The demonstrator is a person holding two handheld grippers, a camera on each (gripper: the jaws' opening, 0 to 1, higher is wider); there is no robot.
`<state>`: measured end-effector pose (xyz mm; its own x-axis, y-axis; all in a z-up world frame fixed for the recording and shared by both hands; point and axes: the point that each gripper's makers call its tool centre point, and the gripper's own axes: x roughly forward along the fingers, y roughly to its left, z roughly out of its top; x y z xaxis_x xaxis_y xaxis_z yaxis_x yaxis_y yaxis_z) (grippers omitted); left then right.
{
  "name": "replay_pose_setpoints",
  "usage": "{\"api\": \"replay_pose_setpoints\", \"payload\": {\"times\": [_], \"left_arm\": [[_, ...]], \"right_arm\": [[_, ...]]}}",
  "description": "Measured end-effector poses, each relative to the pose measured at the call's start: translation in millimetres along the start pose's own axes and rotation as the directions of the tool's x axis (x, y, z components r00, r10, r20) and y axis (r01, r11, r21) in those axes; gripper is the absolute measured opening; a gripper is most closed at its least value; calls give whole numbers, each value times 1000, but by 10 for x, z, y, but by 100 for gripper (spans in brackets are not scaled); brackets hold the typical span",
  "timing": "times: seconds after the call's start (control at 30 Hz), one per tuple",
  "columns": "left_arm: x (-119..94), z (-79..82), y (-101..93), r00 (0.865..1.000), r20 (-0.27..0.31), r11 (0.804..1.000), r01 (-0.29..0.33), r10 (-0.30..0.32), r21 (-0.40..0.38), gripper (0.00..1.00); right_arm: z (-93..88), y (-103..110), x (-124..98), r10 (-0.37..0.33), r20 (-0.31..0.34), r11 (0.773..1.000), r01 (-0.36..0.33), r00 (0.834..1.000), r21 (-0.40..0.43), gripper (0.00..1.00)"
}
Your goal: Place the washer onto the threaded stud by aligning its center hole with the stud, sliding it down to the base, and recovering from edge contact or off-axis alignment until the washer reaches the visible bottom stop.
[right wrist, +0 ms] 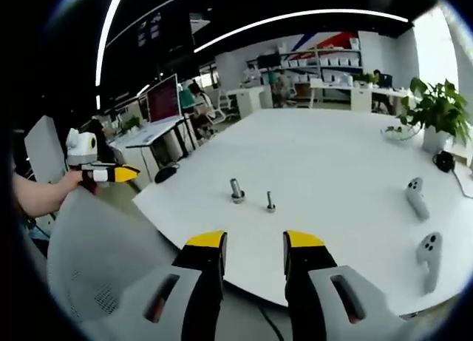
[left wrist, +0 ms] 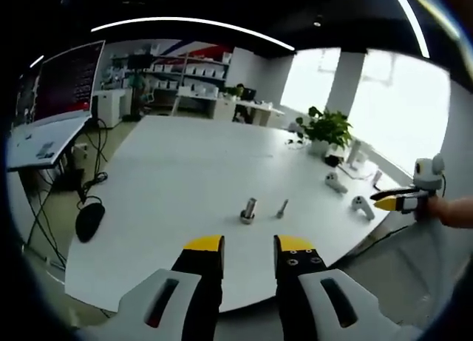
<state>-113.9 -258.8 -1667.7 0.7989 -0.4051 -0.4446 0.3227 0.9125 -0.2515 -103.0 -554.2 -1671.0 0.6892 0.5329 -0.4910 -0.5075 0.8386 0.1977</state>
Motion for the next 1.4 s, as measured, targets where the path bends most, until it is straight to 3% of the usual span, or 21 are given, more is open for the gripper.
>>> {"api": "replay_pose_setpoints", "payload": {"times": [0.07,0.17,0.5,0.93,1.2,1.4], "left_arm": [[-2,5,6,1000,5,1000,-4,4,-5,24],[-10,3,8,1000,5,1000,-10,10,-1,24],[-46,67,70,998,45,999,-46,46,-7,24],[-31,-31,64,999,-12,999,-47,47,-14,23],[-2,-155,92,996,-76,998,-51,48,-30,23],[-11,-175,62,996,-85,999,-40,37,-25,23]], "right_arm": [[-62,-14,4,5,-23,1000,-4,1000,27,33],[-99,29,30,16,-51,1000,-17,999,-16,34],[-8,21,-15,10,7,999,-9,1000,-43,34],[-37,-12,-15,-6,0,1000,6,1000,-30,34],[-77,-4,0,3,-20,1000,-4,1000,-30,35],[-79,-7,-6,-1,-17,1000,0,1000,-26,34]]}}
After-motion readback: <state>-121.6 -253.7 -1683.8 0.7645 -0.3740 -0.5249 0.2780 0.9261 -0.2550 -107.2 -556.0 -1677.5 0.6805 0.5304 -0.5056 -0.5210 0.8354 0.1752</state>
